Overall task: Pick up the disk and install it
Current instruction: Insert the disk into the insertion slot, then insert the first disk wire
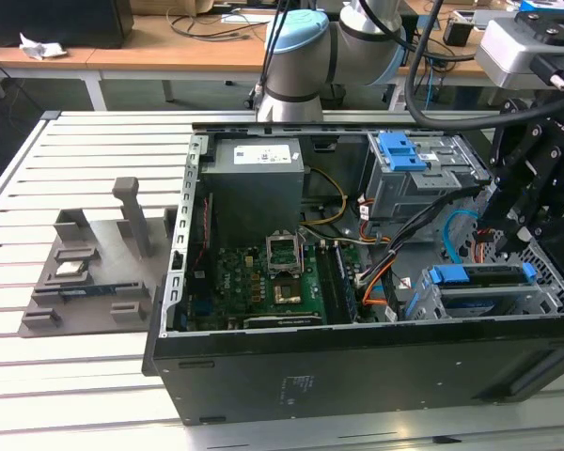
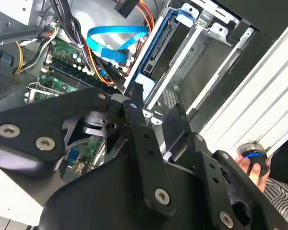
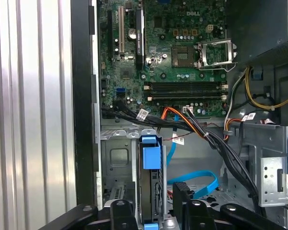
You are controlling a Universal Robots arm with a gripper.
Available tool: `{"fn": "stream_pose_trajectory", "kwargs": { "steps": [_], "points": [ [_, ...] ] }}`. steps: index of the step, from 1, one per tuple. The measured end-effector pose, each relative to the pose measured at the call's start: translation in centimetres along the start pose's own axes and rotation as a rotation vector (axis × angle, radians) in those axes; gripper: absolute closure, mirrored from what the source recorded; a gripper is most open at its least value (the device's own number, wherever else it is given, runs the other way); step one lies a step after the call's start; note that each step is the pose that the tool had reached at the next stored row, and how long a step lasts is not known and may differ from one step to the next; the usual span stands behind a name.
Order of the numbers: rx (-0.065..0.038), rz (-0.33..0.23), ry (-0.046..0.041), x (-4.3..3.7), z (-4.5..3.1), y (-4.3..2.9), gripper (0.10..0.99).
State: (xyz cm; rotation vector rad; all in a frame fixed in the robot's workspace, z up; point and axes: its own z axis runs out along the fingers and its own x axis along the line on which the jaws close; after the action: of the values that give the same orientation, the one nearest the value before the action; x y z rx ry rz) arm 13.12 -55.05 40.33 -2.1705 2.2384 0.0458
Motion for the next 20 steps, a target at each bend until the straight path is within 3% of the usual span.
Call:
{"fn": "stream_pose_trajectory", "kwargs": {
  "steps": [1,6,20],
  "points": [
    [0.000,0.000,0.0001,0.00,0.00,0.00,0.643],
    [0.000,0.000,0.0001,0.00,0.00,0.00,0.969],
    [0.000,0.000,0.0000,0.00,0.02,0.00,0.980]
  ]
}}
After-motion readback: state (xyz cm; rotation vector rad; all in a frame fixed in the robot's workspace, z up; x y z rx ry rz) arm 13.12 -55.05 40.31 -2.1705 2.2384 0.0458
